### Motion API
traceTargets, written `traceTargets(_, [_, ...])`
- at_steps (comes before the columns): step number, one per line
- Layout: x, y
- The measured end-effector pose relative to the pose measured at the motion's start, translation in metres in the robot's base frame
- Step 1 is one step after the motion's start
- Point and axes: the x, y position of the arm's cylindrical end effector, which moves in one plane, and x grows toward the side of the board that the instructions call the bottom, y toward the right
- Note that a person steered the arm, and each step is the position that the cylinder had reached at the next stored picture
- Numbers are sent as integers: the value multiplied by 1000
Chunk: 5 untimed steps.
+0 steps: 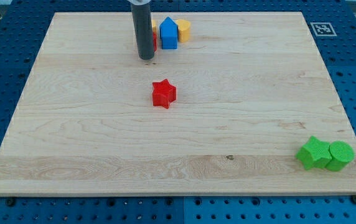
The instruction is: Slide the red star closer to group of blocks
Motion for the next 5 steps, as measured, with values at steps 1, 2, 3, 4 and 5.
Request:
traceTargets(1, [-9, 0])
traceTargets(2, [-10, 2])
traceTargets(3, [4, 7])
traceTargets(4, [28, 9])
traceTargets(5, [43, 9])
